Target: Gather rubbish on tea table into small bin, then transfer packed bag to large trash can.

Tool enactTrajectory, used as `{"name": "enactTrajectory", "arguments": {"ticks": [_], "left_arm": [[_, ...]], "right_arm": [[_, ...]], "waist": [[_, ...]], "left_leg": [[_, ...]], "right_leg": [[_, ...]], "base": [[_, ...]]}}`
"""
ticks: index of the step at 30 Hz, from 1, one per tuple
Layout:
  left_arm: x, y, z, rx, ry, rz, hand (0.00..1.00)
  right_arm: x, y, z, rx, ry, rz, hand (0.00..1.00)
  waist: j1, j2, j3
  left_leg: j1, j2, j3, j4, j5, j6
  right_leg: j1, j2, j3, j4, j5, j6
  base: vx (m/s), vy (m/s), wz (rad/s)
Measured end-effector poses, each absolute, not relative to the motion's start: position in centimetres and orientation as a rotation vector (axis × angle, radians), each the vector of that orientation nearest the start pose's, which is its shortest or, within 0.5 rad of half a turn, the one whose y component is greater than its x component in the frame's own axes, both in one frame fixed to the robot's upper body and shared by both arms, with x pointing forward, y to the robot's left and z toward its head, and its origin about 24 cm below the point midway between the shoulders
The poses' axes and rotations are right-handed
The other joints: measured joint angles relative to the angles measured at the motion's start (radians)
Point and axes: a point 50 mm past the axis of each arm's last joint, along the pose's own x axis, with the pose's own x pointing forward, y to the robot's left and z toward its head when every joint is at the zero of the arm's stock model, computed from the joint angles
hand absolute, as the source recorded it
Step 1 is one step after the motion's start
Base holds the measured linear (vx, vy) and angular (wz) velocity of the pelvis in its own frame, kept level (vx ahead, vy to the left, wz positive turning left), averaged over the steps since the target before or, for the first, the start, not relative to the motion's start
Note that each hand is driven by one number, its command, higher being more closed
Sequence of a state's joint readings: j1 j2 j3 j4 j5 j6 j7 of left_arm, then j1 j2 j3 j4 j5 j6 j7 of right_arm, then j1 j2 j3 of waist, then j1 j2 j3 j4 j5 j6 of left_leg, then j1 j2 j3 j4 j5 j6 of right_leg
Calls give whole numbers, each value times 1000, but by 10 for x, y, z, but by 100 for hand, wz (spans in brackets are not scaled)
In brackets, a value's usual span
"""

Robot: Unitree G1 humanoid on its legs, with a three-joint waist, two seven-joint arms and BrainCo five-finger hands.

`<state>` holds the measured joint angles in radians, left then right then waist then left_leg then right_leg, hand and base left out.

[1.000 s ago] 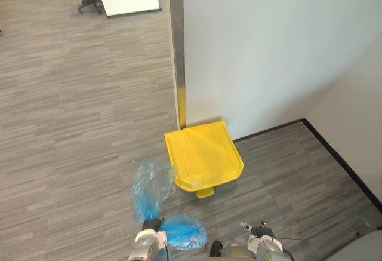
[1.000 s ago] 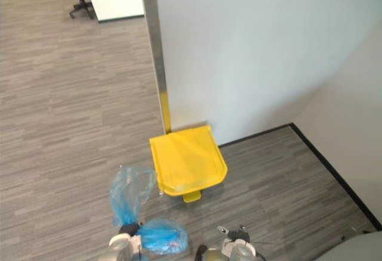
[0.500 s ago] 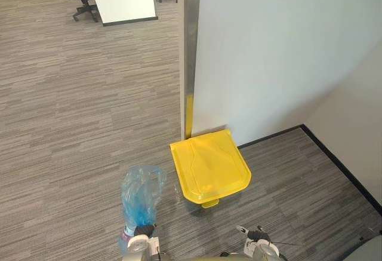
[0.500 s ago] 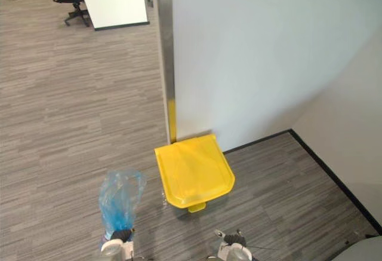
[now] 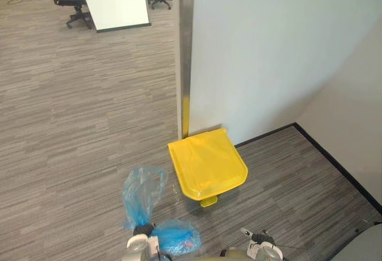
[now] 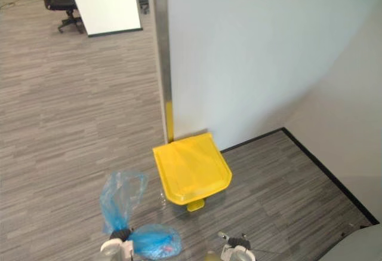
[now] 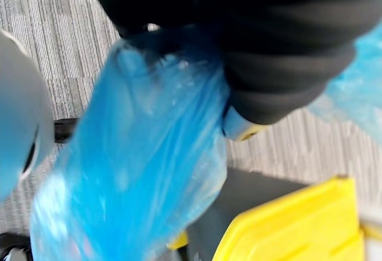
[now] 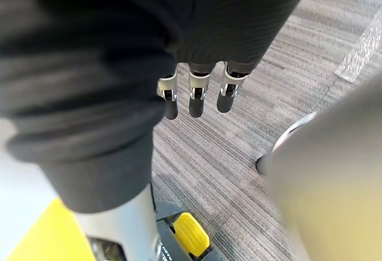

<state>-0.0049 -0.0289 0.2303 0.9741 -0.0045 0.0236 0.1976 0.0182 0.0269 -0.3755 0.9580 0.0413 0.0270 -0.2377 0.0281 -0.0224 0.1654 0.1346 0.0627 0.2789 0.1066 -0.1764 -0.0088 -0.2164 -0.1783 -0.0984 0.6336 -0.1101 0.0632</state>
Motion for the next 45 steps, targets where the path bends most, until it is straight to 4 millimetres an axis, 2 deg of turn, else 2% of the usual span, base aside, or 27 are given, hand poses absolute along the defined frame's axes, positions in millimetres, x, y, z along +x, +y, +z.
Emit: {"name": "enactTrajectory", "arguments": {"ticks": [2,3,6,8,9,10,11,12,14,18,22,26,29,31,32,35,36,38,39,40,41,42,44,45], "left_arm": [[138,186,-148,-36,998,409,100],[139,195,-146,-25,993,431,100],[140,202,-146,-6,995,441,100],[140,202,-146,-12,993,442,100],[140,201,-146,-16,992,441,100],[142,191,-146,-40,988,428,100],[143,188,-146,-61,983,436,100],[144,186,-146,-75,983,438,100],[143,178,-147,-96,987,431,100],[158,171,-143,-113,957,408,100],[170,168,-138,-114,925,391,100],[174,164,-136,-99,916,364,100],[183,161,-131,-89,881,339,100],[195,161,-122,-91,825,335,100],[197,161,-120,-90,809,335,100],[216,161,-102,-97,697,345,100],[219,161,-99,-99,678,349,100],[233,161,-83,-117,580,352,100],[238,161,-78,-127,551,351,100],[247,158,-67,-143,499,340,100],[253,155,-59,-153,461,325,100],[255,153,-56,-152,448,316,100],[267,143,-41,-158,382,271,100],[269,142,-39,-159,375,265,100]], "right_arm": [[121,-200,-150,133,1021,-578,0],[125,-197,-150,142,1015,-573,0],[129,-198,-148,160,1002,-595,0],[127,-201,-149,169,1008,-621,0],[126,-202,-149,174,1008,-626,0],[132,-209,-146,177,986,-642,0],[140,-211,-142,192,959,-653,0],[141,-212,-142,203,955,-665,0],[139,-213,-142,219,953,-681,0],[143,-208,-142,225,952,-665,0],[153,-202,-138,197,929,-616,0],[170,-198,-130,168,876,-567,0],[193,-186,-119,140,810,-491,0],[220,-172,-100,114,707,-413,0],[227,-169,-94,109,678,-401,0],[270,-163,-52,92,478,-366,0],[276,-163,-46,92,452,-365,0],[301,-164,-13,87,314,-368,0],[308,-165,-3,82,278,-367,0],[321,-167,17,73,204,-365,0],[331,-169,34,70,150,-370,0],[334,-170,40,74,130,-373,0],[349,-175,79,100,-1,-390,0],[351,-177,85,96,-21,-394,0]], "waist": [[11,-13,13],[17,-32,30],[15,-50,51],[12,-51,51],[10,-49,51],[16,-3,59],[15,29,61],[16,37,65],[20,54,58],[23,37,66],[26,18,59],[27,28,65],[30,42,73],[33,50,78],[34,51,79],[43,69,104],[47,70,107],[59,70,128],[63,68,135],[68,71,160],[76,71,168],[79,70,169],[85,68,198],[84,69,206]], "left_leg": [[-10,21,-25,70,-46,14],[-14,23,-30,118,-76,19],[-29,31,-34,256,-175,1],[-26,15,-83,334,-252,-23],[-25,11,-99,351,-269,-38],[-26,37,-127,366,-295,-45],[-20,44,-139,345,-291,-39],[-5,45,-150,329,-289,-42],[46,64,-183,284,-286,-44],[18,85,-190,283,-279,-58],[-88,69,-210,327,-278,-59],[-194,55,-229,403,-278,-59],[-263,54,-254,440,-278,-58],[-325,55,-265,463,-278,-58],[-339,55,-268,470,-278,-58],[-402,59,-293,511,-278,-58],[-410,60,-293,514,-278,-58],[-458,65,-297,545,-278,-59],[-470,66,-299,549,-280,-59],[-489,73,-305,562,-289,-60],[-509,82,-308,570,-311,-70],[-524,84,-308,581,-313,-73],[-582,90,-319,626,-323,-86],[-589,90,-322,632,-323,-86]], "right_leg": [[-60,27,-5,-24,-12,2],[-111,44,-5,-91,9,6],[-168,63,-39,-256,77,33],[-145,57,-52,-280,70,30],[-126,51,-50,-294,54,28],[-131,76,-75,-264,22,55],[-135,81,-87,-244,17,49],[-133,83,-93,-226,4,39],[-126,93,-117,-158,-70,24],[-136,90,-154,-159,-86,24],[-207,71,-155,-166,-60,-3],[-266,49,-159,-168,-36,-3],[-299,35,-184,-168,-31,-7],[-337,28,-206,-169,-25,-15],[-346,27,-209,-168,-24,-16],[-374,21,-233,-167,-13,-23],[-380,21,-234,-166,-12,-25],[-407,21,-243,-169,-1,-32],[-416,21,-245,-171,0,-27],[-420,24,-255,-179,9,-19],[-437,30,-257,-181,17,-20],[-448,33,-256,-181,21,-19],[-486,39,-257,-177,37,-18],[-490,40,-257,-177,39,-19]], "base": [[83,53,12],[120,6,-10],[188,-92,12],[310,-203,63],[382,-203,41],[408,-146,26],[383,-117,16],[332,-89,27],[220,-76,16],[78,-68,16],[-40,14,14],[-31,41,16],[-23,2,27],[-35,-37,24],[-41,-53,27],[-37,-58,21],[-50,-64,10],[-70,-67,10],[-98,-86,13],[-107,-83,7],[-113,-81,4],[-103,-48,-9],[-95,-32,-4],[-85,-31,2]]}}
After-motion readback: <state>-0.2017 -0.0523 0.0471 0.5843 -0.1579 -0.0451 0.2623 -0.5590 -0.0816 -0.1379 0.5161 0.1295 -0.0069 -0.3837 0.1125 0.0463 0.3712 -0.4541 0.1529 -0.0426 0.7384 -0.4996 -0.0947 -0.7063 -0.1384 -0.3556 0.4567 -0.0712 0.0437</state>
